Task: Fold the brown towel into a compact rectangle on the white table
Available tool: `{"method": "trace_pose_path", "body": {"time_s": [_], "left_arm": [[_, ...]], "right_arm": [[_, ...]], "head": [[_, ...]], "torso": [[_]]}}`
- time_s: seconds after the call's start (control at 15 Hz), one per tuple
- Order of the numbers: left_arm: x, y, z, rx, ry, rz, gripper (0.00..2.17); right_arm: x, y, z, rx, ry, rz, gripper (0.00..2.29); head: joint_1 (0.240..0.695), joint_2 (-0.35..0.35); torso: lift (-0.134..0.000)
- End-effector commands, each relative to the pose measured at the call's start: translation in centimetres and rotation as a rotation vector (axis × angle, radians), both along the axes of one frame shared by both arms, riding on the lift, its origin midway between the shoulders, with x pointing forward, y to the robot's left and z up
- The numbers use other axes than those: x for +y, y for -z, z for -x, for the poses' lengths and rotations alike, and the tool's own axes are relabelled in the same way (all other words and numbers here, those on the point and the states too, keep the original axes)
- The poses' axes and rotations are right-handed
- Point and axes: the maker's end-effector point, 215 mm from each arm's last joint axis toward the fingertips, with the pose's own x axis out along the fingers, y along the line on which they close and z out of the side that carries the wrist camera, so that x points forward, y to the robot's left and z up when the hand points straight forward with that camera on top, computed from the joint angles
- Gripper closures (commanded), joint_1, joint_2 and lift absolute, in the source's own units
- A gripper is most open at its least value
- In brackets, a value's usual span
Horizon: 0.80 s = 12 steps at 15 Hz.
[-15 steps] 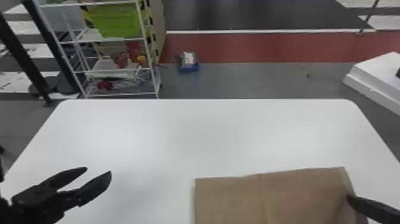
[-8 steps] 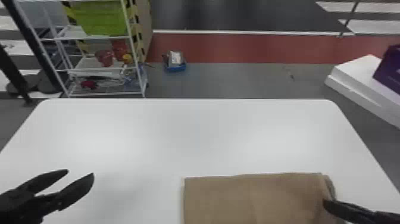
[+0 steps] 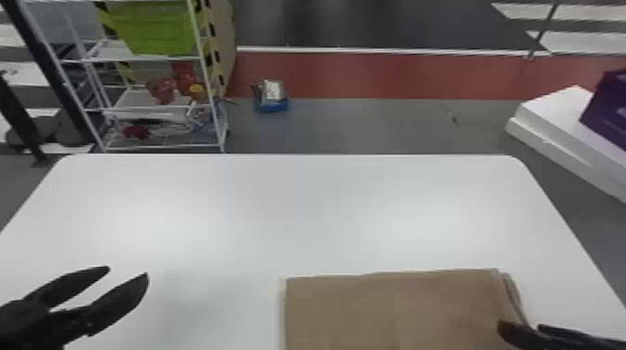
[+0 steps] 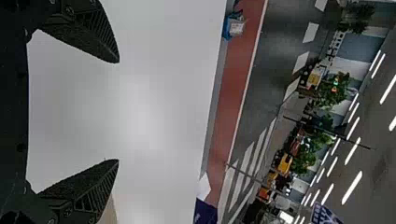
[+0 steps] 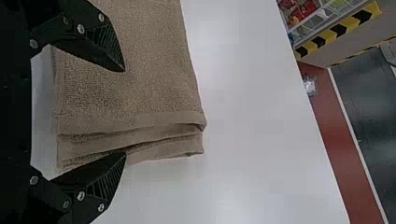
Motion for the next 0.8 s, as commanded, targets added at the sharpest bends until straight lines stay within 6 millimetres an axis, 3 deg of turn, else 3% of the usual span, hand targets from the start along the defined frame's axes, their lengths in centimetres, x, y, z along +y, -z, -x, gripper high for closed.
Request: {"method": "trace_pose_path", "body": {"time_s": [0.0,0.27,0.73], "left_arm": [[-1.8,-1.0,1.2,-0.008,0.039,0.052,0.14],[-3.4,-0.6,2.2,0.012,0.078,0.105,0.14],[-9.3,0.5,3.1,0.063,0.182,0.174,0.14]], "right_arm": [[0.4,0.4,-0.2,0.007,-0.005,-0.004,0.20],[-0.4,0.7,-0.1,0.014,0.011,0.023,0.21],[-0.7,1.5,-1.2,0.010,0.016,0.047,0.29]], "head": [[0.695,-0.027],[0.695,-0.073],[0.695,-0.167]], "torso": [[-0.124],[-0.124],[-0.124]]}}
